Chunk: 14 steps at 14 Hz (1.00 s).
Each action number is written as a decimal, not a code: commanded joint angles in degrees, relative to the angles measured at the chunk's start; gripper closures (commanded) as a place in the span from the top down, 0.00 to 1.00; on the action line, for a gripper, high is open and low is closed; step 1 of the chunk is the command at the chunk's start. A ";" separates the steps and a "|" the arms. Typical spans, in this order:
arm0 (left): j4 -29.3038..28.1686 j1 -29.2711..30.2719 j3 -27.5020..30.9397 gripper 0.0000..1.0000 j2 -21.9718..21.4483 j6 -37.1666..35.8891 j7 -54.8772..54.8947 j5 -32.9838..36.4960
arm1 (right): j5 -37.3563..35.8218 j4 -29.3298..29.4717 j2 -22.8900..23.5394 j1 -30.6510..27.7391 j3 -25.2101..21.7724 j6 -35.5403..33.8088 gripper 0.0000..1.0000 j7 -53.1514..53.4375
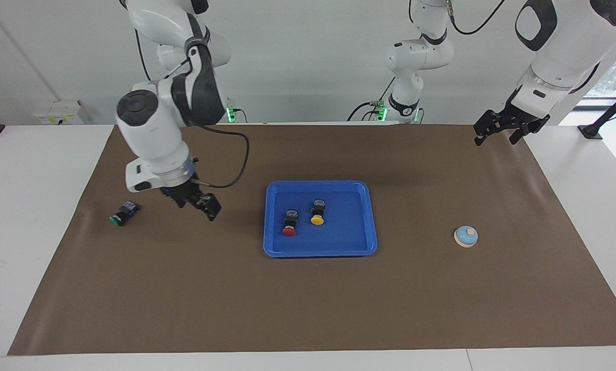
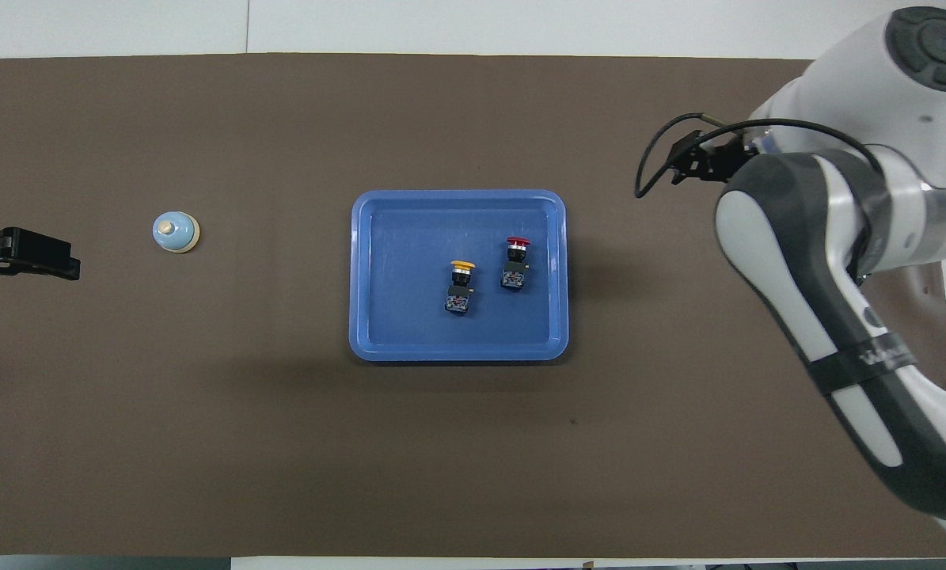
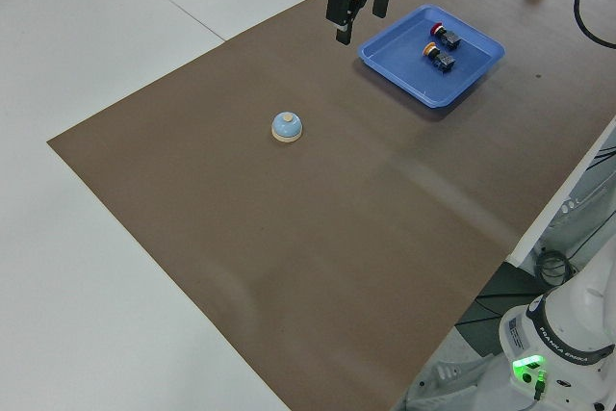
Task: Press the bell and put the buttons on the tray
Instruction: 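Move the right gripper to the green button and grasp it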
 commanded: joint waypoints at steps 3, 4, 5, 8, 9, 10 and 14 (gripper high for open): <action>0.53 0.13 0.13 1.00 -0.30 -0.45 0.08 -0.09 | -4.51 -7.72 -2.47 -11.18 0.92 2.70 1.00 -13.32; 0.53 0.04 0.13 1.00 -0.30 -0.45 0.08 -0.09 | -6.35 -10.88 -3.61 -12.41 0.92 5.68 1.00 -13.68; 0.61 0.04 0.05 1.00 -0.30 -0.45 0.08 -0.09 | -7.24 -14.48 -4.66 -14.17 0.92 9.28 1.00 -13.77; 0.53 0.04 0.13 1.00 -0.30 -0.45 0.08 -0.09 | -7.34 -23.99 -6.78 -17.52 0.92 18.70 1.00 -13.69; 0.61 0.04 0.13 1.00 -0.30 -0.45 0.08 -0.09 | -7.34 -24.79 -6.52 -18.48 0.92 19.76 1.00 -13.43; 0.53 0.04 0.13 1.00 -0.30 -0.45 -0.01 -0.09 | -7.34 -25.15 -6.08 -19.54 0.92 20.12 1.00 -13.42; 0.53 0.04 0.13 1.00 -0.30 -0.45 -0.01 -0.09 | -7.34 -31.55 -5.73 -22.01 1.01 28.10 1.00 -13.07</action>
